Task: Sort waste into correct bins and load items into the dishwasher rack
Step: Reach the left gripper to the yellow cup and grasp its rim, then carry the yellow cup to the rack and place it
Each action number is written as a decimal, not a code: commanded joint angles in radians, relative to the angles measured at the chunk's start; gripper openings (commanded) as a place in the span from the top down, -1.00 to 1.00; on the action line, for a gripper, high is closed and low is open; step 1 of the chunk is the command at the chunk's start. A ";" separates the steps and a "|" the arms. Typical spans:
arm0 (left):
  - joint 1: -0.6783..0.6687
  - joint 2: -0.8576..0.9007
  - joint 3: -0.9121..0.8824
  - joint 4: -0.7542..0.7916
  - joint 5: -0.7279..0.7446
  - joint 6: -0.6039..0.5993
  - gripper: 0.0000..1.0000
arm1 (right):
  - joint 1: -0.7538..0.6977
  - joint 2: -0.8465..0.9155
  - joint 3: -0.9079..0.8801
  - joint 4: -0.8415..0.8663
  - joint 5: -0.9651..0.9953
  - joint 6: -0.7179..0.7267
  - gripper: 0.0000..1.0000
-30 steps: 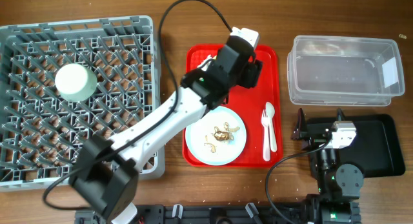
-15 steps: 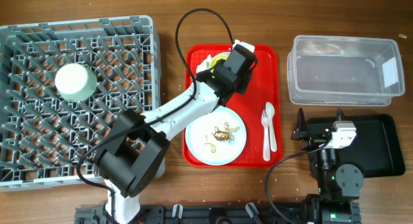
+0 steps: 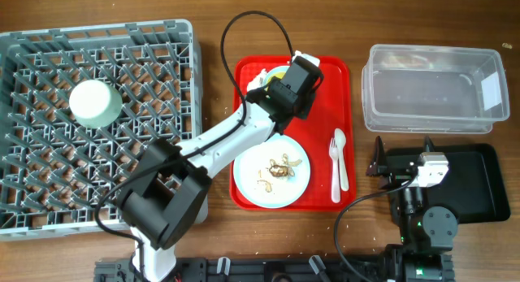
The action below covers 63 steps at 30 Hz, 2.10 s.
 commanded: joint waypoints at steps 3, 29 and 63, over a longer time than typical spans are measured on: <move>0.116 -0.361 0.030 -0.038 0.011 -0.217 0.92 | -0.004 -0.003 -0.001 0.002 0.010 0.012 -1.00; 1.809 -0.061 -0.206 -0.388 1.562 -0.455 0.92 | -0.004 -0.003 -0.001 0.002 0.010 0.012 -1.00; 1.975 -0.497 -0.192 -0.636 0.713 -0.558 -0.23 | -0.004 -0.003 -0.001 0.002 0.010 0.011 -1.00</move>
